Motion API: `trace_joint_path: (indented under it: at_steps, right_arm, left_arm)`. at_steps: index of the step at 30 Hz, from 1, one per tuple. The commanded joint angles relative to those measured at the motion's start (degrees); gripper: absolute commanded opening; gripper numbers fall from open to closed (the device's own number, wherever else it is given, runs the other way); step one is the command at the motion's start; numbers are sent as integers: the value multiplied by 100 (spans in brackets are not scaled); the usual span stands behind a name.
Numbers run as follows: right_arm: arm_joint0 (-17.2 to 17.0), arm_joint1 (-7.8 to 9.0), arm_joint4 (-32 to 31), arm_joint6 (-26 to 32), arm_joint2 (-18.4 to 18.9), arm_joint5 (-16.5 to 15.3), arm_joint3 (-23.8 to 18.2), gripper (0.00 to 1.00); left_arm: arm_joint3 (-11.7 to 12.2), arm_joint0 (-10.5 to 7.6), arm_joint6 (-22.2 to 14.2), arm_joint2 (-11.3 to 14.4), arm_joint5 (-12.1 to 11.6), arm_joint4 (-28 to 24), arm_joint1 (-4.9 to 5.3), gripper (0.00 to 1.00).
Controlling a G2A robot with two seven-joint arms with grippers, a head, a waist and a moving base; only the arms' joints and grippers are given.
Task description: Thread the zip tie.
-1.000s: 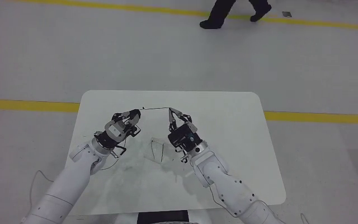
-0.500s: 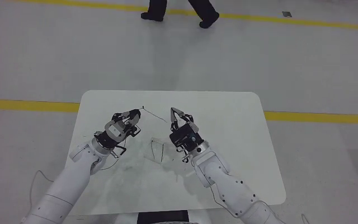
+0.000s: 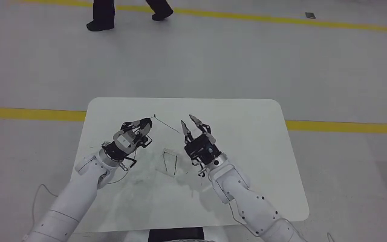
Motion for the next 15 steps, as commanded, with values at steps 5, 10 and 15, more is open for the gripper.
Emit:
trace_joint_path:
  at_steps: [5, 10, 15]
  right_arm:
    - [0, 0, -1, 0, 0, 0, 0, 100]
    - [-64, -4, 482, 24, 229, -123, 4, 100]
    - [-203, 39, 1294, 143, 748, -658, 34, 100]
  left_arm:
    - [0, 0, 0, 0, 0, 0, 0, 0]
    - [-100, 25, 120, -52, -40, 182, 17, 0]
    - [-148, 89, -4, -231, -10, 440, 69, 0]
